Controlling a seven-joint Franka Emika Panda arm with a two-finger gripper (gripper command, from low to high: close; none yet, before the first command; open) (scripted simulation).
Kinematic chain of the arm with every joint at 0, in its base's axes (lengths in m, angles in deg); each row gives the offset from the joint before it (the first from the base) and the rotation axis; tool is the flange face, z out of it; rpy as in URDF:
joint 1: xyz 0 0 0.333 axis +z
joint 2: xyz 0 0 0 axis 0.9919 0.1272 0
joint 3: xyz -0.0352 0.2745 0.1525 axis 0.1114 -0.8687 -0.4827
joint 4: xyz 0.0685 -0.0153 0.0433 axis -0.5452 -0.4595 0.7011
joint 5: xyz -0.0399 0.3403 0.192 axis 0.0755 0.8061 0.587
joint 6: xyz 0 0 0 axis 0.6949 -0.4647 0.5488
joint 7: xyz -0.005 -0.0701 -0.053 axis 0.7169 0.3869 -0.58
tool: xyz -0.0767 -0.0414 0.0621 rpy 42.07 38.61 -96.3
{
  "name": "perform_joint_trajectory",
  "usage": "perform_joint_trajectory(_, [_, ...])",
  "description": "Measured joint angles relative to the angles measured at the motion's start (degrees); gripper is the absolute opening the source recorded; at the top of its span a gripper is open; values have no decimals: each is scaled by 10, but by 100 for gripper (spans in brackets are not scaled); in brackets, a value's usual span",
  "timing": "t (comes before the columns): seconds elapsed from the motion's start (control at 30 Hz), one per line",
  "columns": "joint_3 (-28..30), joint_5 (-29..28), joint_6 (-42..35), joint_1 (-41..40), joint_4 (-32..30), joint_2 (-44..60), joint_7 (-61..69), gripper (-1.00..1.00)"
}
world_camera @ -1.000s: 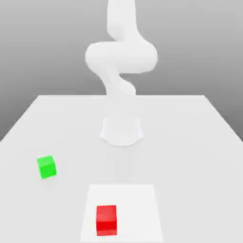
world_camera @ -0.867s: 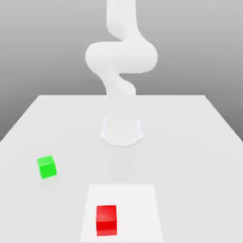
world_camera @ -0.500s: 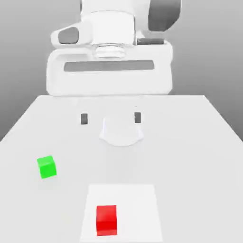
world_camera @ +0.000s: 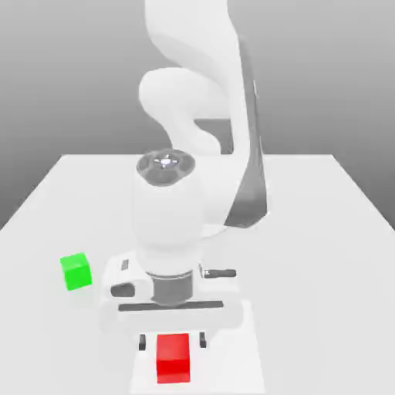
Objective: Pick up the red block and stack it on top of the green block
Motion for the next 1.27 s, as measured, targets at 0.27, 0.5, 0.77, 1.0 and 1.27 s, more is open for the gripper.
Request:
perform_joint_trajectory(0.27, [3, -7, -23, 2, -4, -27, -5, -100])
perform_joint_trajectory(0.5, [75, -58, -90, -67, -70, -161, -37, -100])
perform_joint_trajectory(0.77, [165, -145, -105, -237, -199, -309, -87, -100])
perform_joint_trajectory(1.0, [218, -46, -54, -222, -229, -276, -15, -100])
perform_joint_trajectory(1.27, [229, 36, 40, -187, -227, -180, 42, -100])
